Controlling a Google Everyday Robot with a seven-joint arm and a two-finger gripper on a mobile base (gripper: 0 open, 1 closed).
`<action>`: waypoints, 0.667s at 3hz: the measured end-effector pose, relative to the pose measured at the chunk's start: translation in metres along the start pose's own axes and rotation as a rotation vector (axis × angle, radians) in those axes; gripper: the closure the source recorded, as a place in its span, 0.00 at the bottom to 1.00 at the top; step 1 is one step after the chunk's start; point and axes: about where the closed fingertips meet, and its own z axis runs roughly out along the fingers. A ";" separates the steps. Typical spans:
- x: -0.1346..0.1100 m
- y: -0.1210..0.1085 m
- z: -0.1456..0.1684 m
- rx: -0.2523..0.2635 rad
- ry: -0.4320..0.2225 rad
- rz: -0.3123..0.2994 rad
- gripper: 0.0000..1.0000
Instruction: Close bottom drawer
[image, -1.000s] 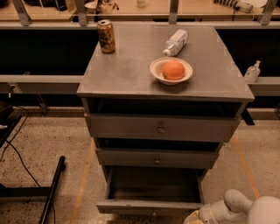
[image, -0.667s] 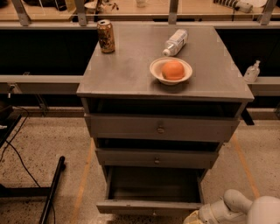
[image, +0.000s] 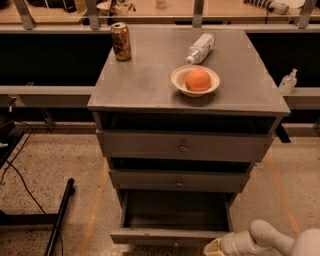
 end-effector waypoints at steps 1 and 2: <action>-0.006 -0.016 0.005 0.071 0.000 -0.052 1.00; -0.011 -0.027 0.009 0.107 0.009 -0.077 1.00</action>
Offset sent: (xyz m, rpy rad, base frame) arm 0.0815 0.0092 -0.0158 -0.1493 -0.2510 -0.0431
